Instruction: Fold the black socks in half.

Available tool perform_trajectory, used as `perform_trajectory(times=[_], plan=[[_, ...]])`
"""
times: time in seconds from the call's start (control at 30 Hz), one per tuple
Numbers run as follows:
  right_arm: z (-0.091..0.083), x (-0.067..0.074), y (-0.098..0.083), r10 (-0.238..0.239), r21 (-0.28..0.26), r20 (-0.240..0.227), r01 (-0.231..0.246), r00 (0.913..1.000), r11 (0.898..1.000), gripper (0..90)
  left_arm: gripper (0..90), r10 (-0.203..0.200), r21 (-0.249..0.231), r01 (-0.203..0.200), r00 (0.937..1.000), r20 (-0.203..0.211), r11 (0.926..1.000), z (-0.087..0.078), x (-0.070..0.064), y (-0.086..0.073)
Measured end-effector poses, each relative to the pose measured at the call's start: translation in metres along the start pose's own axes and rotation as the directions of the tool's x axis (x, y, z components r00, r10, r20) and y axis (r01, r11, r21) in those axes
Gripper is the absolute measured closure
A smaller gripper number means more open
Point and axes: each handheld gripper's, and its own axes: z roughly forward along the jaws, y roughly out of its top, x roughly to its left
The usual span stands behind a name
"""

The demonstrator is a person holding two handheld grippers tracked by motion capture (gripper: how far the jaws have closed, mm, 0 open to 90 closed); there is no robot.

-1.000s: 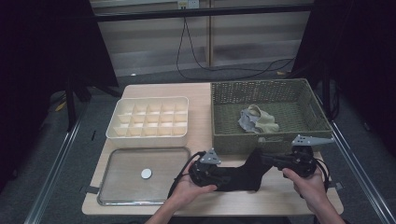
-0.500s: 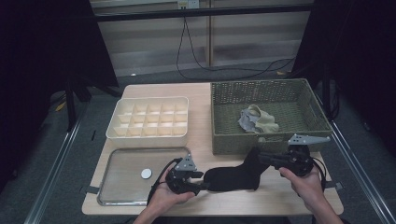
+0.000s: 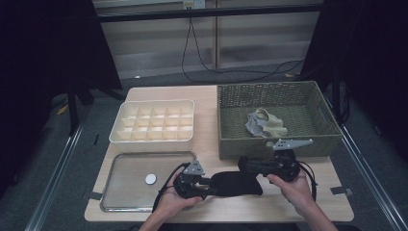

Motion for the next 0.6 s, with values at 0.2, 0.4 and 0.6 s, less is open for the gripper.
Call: perform_trajectory(times=[0.2, 0.4, 0.6], plan=[[0.028, 0.007, 0.002, -0.011, 0.049, -0.008, 0.012, 0.9999, 0.999, 80.7, 55.3, 0.005, 0.004, -0.005, 1.0000, 0.006, 1.0000, 0.002, 0.000, 0.001], [0.056, 0.005, -0.001, -0.020, 0.101, 0.002, 0.020, 0.9998, 0.995, 80.6, 55.0, 0.003, -0.006, -0.002, 0.9999, 0.017, 1.0000, 0.007, -0.001, 0.003], [0.071, 0.009, -0.007, -0.028, 0.120, -0.014, 0.030, 0.9995, 0.992, 75.0, 54.7, 0.018, 0.003, -0.018, 0.9997, 0.017, 0.9998, 0.011, 0.000, 0.006]])
